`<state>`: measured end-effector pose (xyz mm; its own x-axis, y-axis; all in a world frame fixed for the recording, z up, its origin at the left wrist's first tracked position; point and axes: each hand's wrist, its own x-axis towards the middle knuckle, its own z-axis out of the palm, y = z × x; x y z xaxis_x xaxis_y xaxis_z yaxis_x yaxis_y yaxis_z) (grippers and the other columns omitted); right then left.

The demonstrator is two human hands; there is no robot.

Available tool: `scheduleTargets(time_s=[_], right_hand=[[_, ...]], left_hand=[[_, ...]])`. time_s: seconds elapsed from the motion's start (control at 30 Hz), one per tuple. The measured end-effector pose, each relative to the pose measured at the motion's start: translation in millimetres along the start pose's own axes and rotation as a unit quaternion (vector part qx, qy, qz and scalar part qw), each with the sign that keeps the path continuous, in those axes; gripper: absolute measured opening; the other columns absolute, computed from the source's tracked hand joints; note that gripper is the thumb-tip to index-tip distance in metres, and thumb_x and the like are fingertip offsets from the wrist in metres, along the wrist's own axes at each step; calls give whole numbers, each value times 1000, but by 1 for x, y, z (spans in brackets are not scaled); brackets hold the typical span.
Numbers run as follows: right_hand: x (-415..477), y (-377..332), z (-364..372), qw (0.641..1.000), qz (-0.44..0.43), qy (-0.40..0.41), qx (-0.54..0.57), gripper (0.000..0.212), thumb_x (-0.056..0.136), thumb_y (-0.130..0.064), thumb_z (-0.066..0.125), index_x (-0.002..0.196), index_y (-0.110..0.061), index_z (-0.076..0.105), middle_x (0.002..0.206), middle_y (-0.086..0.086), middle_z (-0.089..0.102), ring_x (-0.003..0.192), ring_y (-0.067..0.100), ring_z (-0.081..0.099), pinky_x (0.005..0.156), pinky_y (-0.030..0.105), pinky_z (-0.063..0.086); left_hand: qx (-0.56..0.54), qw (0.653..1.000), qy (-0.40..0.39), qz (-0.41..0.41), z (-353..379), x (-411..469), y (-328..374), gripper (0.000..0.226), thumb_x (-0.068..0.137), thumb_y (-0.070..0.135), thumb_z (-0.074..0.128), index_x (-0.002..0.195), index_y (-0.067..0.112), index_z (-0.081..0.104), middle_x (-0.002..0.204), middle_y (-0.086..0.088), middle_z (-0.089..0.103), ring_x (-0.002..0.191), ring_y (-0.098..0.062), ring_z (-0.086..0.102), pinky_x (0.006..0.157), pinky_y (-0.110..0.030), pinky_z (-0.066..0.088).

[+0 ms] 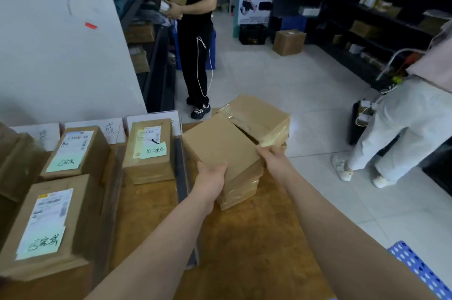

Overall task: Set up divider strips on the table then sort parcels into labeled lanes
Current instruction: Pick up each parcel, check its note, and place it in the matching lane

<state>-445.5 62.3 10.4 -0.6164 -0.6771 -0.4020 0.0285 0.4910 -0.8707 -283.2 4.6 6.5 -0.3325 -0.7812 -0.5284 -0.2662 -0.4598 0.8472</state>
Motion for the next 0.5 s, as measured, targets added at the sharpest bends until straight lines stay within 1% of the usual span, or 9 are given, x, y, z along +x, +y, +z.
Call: scheduleTargets(time_s=[0.07,0.1,0.17,0.2,0.27,0.33,0.4,0.43,0.5], right_hand=[[-4,1,-3,995,32,-54,72,30,94,-50,50,111,-26,54,119,-2,55,108,20,52,93,42,44],[-8,1,-4,992,44,-83,84,28,94,-50,50,108,-27,57,114,-4,59,104,19,55,89,42,47],[-16,4,-6,991,43,-113,61,28,92,-50,54,104,-26,63,107,-3,66,99,19,59,83,42,51],[-20,6,-8,991,32,-116,62,33,90,-49,58,107,-22,65,107,1,69,99,21,62,85,43,52],[-28,7,-13,988,3,-115,103,50,80,-48,72,110,-9,67,106,7,72,100,24,66,91,46,53],[-39,6,-23,982,-16,-127,136,71,60,-49,87,110,-5,64,102,8,74,96,26,70,88,47,56],[-50,5,-35,980,-39,-139,136,86,41,-49,94,111,-10,62,103,7,72,90,22,72,79,41,59],[-54,6,-41,979,-52,-145,130,91,37,-47,95,114,-14,61,107,7,71,91,22,72,79,39,58],[-62,11,-53,977,-71,-167,116,95,38,-44,96,121,-18,59,112,5,70,97,22,71,86,40,56]], left_hand=[[-19,999,23,14,-1,-11,-7,68,97,45,51,153,24,19,144,-1,44,129,-25,44,111,-51,37],[-21,999,33,27,-1,-17,-10,65,98,46,48,152,25,19,144,0,44,129,-25,43,111,-50,37],[-25,996,54,64,-1,-31,-16,64,100,50,41,154,29,14,148,1,40,131,-23,41,111,-48,37],[-26,994,65,82,-1,-37,-19,66,100,52,39,155,31,10,151,2,37,133,-23,40,112,-46,36],[-23,991,79,104,-2,-51,-22,77,95,60,42,155,36,0,157,3,27,139,-22,34,112,-43,31],[-21,990,69,117,0,-66,-27,95,82,72,51,152,44,-6,160,8,15,143,-22,27,113,-43,27],[2,992,46,115,6,-80,-33,112,64,84,55,151,48,-6,159,10,10,143,-23,24,114,-44,26],[13,994,34,107,10,-84,-36,119,56,90,55,152,50,-4,158,9,12,142,-24,25,114,-46,27],[2,997,-1,80,18,-91,-42,131,41,97,56,151,52,1,156,6,20,139,-27,31,114,-50,30]])
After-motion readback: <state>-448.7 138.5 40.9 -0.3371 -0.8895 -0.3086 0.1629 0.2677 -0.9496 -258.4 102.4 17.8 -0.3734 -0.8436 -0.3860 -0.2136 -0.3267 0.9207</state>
